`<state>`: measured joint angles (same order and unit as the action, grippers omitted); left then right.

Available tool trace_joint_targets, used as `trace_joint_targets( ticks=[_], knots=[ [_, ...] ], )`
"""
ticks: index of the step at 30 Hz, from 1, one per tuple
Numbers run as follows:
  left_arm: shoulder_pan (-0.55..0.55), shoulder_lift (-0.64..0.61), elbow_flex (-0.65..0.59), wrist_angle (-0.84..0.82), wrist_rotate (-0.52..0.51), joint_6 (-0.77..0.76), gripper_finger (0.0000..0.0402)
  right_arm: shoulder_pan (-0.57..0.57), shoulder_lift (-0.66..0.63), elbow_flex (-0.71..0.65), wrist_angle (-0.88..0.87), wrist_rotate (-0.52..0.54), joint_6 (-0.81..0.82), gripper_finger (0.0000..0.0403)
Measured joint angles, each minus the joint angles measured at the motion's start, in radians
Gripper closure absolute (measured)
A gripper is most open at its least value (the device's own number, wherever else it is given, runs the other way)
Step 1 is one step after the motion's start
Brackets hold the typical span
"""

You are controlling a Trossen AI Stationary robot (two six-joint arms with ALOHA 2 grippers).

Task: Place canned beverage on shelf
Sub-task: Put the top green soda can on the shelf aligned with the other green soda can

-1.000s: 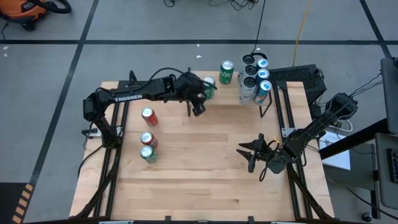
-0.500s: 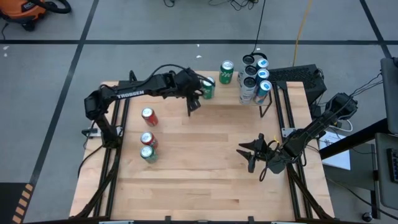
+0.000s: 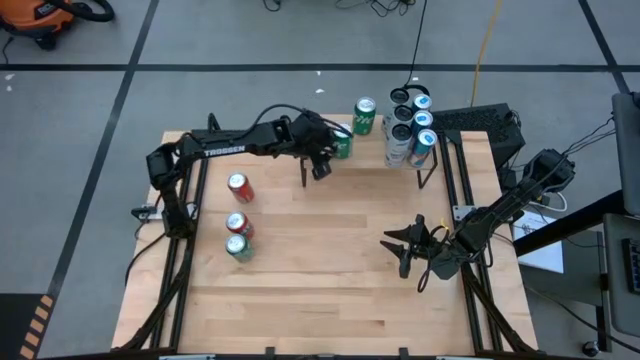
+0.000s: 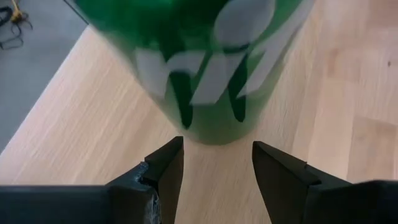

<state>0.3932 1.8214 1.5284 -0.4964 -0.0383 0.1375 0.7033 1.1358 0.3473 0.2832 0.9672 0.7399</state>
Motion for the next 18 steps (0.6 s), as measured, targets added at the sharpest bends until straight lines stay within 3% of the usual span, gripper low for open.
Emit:
trace_joint_targets(
  ticks=[18],
  knots=[
    [-0.045,0.091,0.0,0.32,-0.017,-0.116,0.0215,0.0,0.0,0.0,-0.005,0.0,0.0,0.0271]
  ],
)
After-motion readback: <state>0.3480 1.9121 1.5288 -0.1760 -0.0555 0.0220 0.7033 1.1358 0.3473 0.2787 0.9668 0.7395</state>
